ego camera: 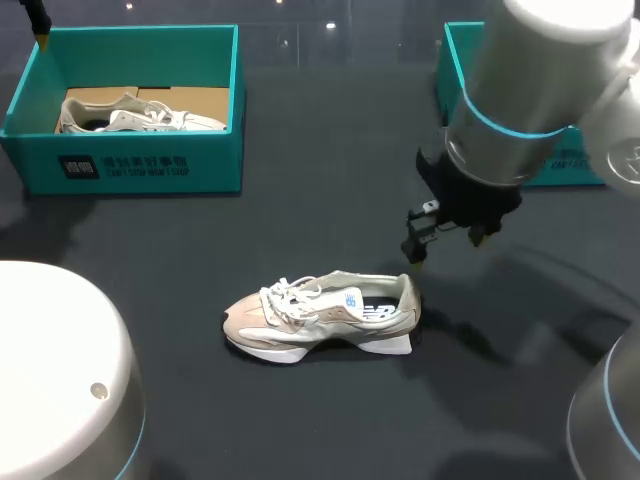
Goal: Take the shoe out of the shoebox, open the shoe tongue, remove and reinsert the insole, then place the shoe into the shoebox
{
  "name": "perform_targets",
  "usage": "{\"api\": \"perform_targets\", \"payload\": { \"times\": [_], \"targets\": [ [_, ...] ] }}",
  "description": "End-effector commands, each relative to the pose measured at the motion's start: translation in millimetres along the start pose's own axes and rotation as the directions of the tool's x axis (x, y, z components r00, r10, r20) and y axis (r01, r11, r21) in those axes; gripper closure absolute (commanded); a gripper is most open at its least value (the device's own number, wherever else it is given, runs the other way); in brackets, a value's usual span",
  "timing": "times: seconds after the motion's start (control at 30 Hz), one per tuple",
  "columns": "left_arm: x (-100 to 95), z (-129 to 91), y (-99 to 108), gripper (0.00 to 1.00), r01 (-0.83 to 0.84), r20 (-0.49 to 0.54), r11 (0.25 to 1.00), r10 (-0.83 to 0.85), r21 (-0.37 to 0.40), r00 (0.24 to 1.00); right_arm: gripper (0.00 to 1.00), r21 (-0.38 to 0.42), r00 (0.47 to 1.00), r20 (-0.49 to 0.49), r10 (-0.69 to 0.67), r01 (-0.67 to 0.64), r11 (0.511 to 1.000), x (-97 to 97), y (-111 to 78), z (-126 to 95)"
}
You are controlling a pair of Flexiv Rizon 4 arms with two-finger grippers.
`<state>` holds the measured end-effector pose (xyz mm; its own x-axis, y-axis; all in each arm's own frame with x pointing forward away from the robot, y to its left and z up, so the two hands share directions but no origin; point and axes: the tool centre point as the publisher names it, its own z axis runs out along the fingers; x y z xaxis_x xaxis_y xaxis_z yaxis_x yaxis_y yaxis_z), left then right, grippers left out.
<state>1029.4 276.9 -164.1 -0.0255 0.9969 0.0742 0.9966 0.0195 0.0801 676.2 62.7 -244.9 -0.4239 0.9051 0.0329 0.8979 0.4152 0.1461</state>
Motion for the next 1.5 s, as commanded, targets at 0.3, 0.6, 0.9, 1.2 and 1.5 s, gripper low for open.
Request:
{"api": "perform_targets", "payload": {
  "times": [0.3,0.6,0.9,1.2,1.5],
  "targets": [
    [0.5,-0.3,-0.6,0.00,-0.001,-0.002,1.000,0.001,-0.001,1.000,0.00,-0.334,0.760,-0.461,-0.458,0.330,0.883,-29.7,-26.5,0.9],
    [0.5,-0.3,-0.6,0.00,-0.001,-0.002,1.000,0.001,-0.001,1.000,0.00,-0.334,0.760,-0.461,-0.458,0.330,0.883,-29.7,-26.5,0.9],
    [0.5,-0.3,-0.6,0.00,-0.001,-0.002,1.000,0.001,-0.001,1.000,0.00,-0.603,0.673,-0.322,-0.666,0.397,0.692,-40.3,-44.9,22.9],
    [0.5,-0.3,-0.6,0.00,-0.001,-0.002,1.000,0.001,-0.001,1.000,0.00,-0.616,0.680,-0.284,-0.676,0.410,0.672,-38.7,-45.7,31.3],
    [0.5,-0.3,-0.6,0.00,-0.001,-0.002,1.000,0.001,-0.001,1.000,0.00,-0.616,0.680,-0.284,-0.676,0.410,0.672,-38.7,-45.7,31.3]
  ]
}}
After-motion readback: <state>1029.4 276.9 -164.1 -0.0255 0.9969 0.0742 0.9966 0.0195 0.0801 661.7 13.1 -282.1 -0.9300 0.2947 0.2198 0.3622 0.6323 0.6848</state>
